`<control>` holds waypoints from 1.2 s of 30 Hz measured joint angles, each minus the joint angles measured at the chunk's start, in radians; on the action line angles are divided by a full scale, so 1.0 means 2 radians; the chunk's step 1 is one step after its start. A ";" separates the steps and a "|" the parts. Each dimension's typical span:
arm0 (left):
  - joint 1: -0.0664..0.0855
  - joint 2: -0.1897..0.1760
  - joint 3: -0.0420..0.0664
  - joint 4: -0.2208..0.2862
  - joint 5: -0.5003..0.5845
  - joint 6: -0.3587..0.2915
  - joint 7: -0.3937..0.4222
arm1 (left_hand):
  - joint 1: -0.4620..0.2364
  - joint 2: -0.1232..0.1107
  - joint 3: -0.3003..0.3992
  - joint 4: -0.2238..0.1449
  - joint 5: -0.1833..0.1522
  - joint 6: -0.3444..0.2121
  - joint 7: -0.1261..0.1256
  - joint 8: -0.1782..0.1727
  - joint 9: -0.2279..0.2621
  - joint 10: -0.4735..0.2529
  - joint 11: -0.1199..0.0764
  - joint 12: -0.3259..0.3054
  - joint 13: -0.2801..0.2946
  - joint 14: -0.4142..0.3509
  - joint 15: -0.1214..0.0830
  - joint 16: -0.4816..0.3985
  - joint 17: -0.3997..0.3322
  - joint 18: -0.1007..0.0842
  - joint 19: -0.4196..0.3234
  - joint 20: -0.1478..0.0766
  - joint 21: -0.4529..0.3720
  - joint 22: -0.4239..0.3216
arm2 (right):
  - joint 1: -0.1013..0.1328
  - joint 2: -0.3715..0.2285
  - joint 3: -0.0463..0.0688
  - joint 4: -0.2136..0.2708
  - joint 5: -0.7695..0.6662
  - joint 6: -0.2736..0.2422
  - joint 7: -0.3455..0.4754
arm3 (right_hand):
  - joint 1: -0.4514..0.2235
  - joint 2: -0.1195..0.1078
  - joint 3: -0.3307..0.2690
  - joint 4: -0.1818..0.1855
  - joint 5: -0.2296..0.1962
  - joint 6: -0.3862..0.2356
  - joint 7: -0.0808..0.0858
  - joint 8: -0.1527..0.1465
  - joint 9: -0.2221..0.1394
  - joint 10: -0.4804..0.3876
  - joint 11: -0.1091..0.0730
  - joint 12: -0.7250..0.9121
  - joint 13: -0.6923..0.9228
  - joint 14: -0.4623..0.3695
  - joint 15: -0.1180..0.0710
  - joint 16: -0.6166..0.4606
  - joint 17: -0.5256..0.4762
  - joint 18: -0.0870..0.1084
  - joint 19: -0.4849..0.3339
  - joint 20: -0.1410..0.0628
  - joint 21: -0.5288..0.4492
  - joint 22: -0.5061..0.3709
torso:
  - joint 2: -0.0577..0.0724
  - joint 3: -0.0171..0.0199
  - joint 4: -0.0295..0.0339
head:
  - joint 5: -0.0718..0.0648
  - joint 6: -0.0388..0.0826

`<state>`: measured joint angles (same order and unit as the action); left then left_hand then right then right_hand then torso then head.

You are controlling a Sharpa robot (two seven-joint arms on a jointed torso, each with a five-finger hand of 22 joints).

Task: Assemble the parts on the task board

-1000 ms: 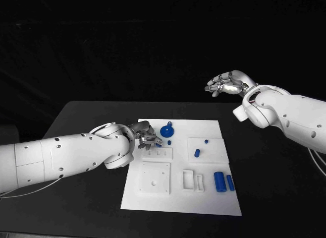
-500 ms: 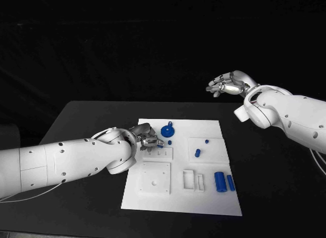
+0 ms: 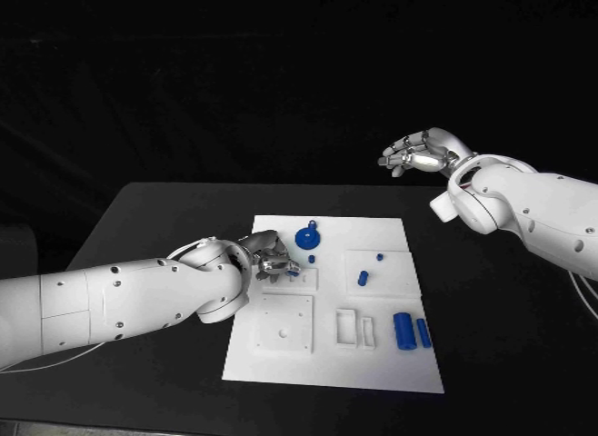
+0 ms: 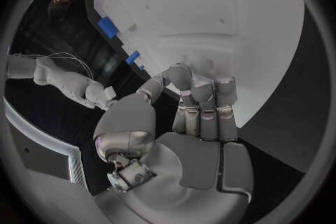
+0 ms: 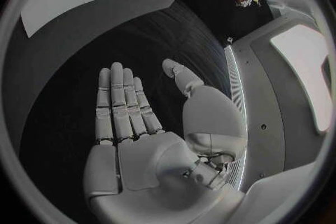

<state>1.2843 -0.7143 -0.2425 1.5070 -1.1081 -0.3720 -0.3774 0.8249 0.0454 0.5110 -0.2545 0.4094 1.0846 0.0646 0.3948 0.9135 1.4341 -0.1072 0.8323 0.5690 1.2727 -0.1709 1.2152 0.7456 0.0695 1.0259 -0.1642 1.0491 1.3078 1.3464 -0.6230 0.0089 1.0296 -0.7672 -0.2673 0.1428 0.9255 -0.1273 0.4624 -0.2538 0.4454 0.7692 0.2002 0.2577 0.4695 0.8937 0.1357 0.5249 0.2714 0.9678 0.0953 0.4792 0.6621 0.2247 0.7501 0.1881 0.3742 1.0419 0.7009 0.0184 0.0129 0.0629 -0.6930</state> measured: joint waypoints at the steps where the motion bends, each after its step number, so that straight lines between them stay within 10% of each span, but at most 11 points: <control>1: 0.000 0.000 0.000 0.001 -0.001 0.001 0.000 | 0.001 -0.001 0.001 0.001 0.000 0.000 0.000 0.000 0.000 0.000 0.000 0.000 0.000 0.000 0.000 0.000 0.000 0.000 0.000 0.000 0.000 0.000 | 0.000 0.000 0.000 0.000 0.000 0.000 0.000 | 0.000 0.000 0.000 0.000 0.000 0.000 0.000 0.000 0.000 0.000 0.000 0.000 0.000 0.000 0.000 0.000 0.000 0.000 -0.001 0.001 -0.001 0.000 | 0.000 0.0000 0.0000 | 0.000 0.000; 36: -0.003 -0.003 0.001 -0.001 -0.032 0.028 -0.014 | 0.003 -0.004 0.002 0.000 0.005 0.000 0.000 0.000 0.030 0.000 0.000 0.004 0.000 0.000 0.000 0.004 -0.002 0.000 0.002 -0.002 0.002 0.000 | -0.005 0.002 0.000 -0.002 0.002 0.004 -0.002 | -0.002 0.002 -0.004 0.004 0.010 0.000 0.000 0.000 -0.005 0.002 0.002 -0.002 -0.010 -0.003 0.003 -0.002 -0.002 0.000 -0.005 0.005 -0.006 0.000 | 0.000 -0.0007 0.0000 | 0.005 -0.004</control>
<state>1.2792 -0.7204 -0.2415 1.5043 -1.1727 -0.3168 -0.4048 0.8316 0.0372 0.5145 -0.2547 0.4187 1.0847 0.0645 0.3938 0.9742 1.4341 -0.1072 0.8401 0.5691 1.2728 -0.1710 1.2236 0.7417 0.0689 1.0296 -0.1679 1.0531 1.3074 1.3373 -0.6195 0.0088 1.0246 -0.7627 -0.2590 0.1382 0.9216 -0.1235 0.4541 -0.2455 0.4648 0.7692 0.2000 0.2576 0.4602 0.8972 0.1393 0.5210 0.2514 0.9609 0.1020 0.4753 0.6582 0.2247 0.7395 0.1986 0.3625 1.0411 0.7011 0.0171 0.0129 0.0733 -0.7018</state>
